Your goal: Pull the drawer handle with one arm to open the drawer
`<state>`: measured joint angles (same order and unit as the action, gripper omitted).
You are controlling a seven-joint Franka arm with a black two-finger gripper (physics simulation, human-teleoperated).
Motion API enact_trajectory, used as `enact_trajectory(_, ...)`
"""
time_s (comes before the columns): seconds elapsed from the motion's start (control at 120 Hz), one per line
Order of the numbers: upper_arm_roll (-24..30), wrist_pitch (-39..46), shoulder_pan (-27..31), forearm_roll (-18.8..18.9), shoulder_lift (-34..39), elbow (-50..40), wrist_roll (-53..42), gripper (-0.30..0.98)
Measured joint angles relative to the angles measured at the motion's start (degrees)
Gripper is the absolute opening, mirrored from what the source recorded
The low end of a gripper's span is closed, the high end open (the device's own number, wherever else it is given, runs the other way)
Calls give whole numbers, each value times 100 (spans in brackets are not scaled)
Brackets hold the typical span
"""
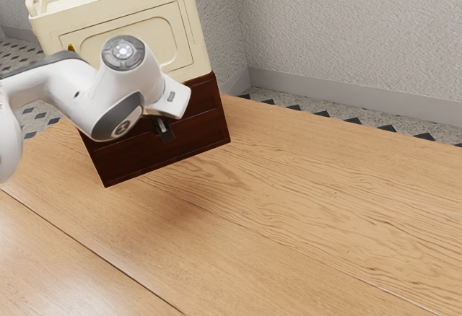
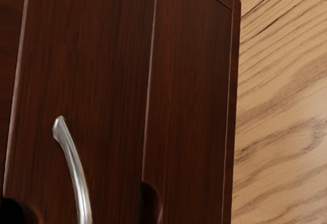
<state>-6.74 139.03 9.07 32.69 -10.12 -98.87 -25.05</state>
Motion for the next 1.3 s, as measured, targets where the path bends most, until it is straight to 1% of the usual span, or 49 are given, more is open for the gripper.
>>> enact_trajectory(0.333, -81, 28, -2, -34, -121, -37, 4, 63)
enact_trajectory(0.408, -87, 36, -5, -33, -152, -54, 17, 69)
enact_trajectory(0.442, -87, 39, -4, -42, -160, -59, 20, 69)
enact_trajectory(0.625, -182, 109, -57, -74, -171, -50, 26, 65)
enact_trajectory(0.683, -220, 142, -80, -82, -184, -48, 23, 67)
enact_trajectory(0.8, -253, 184, 10, -122, -218, -59, 25, 62)
enact_trajectory(1.033, -252, 217, -19, -159, -223, -89, 39, 61)
enact_trajectory(1.175, -218, 206, -30, -235, -180, -182, 48, 66)
enact_trajectory(1.3, -177, 181, -30, -315, -82, -243, 42, 60)
